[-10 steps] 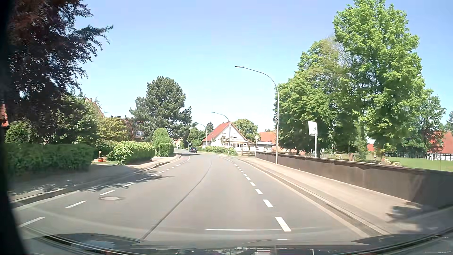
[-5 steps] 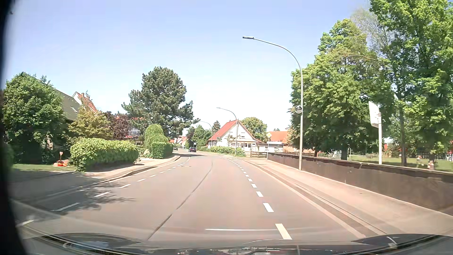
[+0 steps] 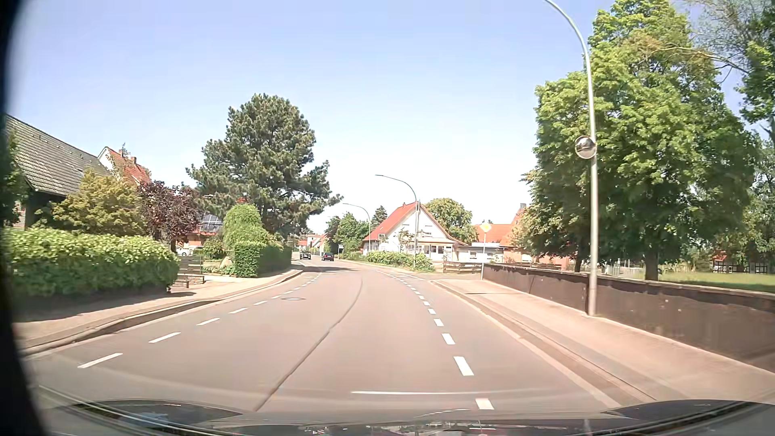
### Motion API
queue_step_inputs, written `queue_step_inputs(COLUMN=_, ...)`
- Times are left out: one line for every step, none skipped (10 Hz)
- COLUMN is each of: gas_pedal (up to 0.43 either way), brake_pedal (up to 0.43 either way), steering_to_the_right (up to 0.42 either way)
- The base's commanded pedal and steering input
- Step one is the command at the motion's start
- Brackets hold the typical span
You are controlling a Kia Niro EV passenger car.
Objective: Follow the waypoints while adhering to traffic rules and regulations
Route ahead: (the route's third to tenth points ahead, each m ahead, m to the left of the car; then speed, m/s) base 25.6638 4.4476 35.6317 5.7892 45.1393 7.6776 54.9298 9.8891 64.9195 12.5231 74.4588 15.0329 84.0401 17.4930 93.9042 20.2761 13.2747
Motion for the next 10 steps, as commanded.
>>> queue_step_inputs(gas_pedal=0.169, brake_pedal=0.000, steering_to_the_right=-0.017)
queue_step_inputs(gas_pedal=0.169, brake_pedal=0.000, steering_to_the_right=-0.017)
queue_step_inputs(gas_pedal=0.169, brake_pedal=0.000, steering_to_the_right=-0.018)
queue_step_inputs(gas_pedal=0.169, brake_pedal=0.000, steering_to_the_right=-0.018)
queue_step_inputs(gas_pedal=0.157, brake_pedal=0.000, steering_to_the_right=-0.018)
queue_step_inputs(gas_pedal=0.157, brake_pedal=0.000, steering_to_the_right=-0.018)
queue_step_inputs(gas_pedal=0.157, brake_pedal=0.000, steering_to_the_right=-0.018)
queue_step_inputs(gas_pedal=0.157, brake_pedal=0.000, steering_to_the_right=-0.018)
queue_step_inputs(gas_pedal=0.157, brake_pedal=0.000, steering_to_the_right=-0.018)
queue_step_inputs(gas_pedal=0.157, brake_pedal=0.000, steering_to_the_right=-0.018)
